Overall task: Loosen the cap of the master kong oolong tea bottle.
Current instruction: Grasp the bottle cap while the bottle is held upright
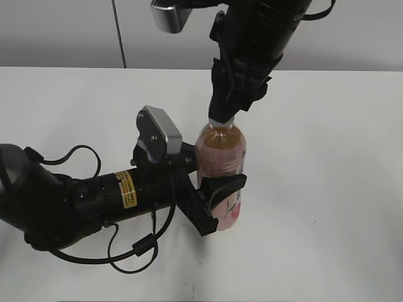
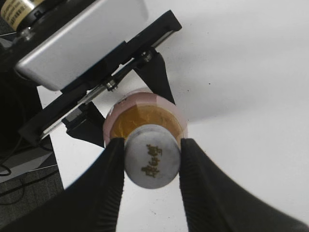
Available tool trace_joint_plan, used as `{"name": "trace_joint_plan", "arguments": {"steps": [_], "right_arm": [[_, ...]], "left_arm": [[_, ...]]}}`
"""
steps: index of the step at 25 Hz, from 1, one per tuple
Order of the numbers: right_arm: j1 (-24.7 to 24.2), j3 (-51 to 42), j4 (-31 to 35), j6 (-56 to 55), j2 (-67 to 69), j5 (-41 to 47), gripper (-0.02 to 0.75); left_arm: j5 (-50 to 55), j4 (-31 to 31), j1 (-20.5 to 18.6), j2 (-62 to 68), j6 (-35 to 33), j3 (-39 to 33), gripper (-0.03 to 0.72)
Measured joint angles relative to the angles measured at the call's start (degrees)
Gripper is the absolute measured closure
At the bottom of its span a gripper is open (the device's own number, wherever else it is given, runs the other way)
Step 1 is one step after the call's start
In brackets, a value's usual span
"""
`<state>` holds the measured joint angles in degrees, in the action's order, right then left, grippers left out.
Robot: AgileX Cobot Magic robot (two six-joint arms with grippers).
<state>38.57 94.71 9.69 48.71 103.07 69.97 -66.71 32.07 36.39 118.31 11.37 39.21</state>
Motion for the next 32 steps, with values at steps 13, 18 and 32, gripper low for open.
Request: {"name": "trace_joint_plan", "arguments": {"steps": [13, 18, 32], "right_arm": [[0.06, 2.88, -0.09, -14.93, -3.99, 0.19, 0.365], [0.06, 2.94, -2.73, -44.59, -4.24, 0.19, 0.301], [0.06, -1.66, -1.93, -58.83, -4.08, 0.16, 0.221]], "left_arm": [[-0.09, 0.36, 0.00, 0.00, -0.04, 0.04, 0.303], [-0.08, 0.47, 0.00, 0.00, -0.04, 0.04, 0.303], [-0.08, 0.47, 0.00, 0.00, -0.04, 0.04, 0.303]]}}
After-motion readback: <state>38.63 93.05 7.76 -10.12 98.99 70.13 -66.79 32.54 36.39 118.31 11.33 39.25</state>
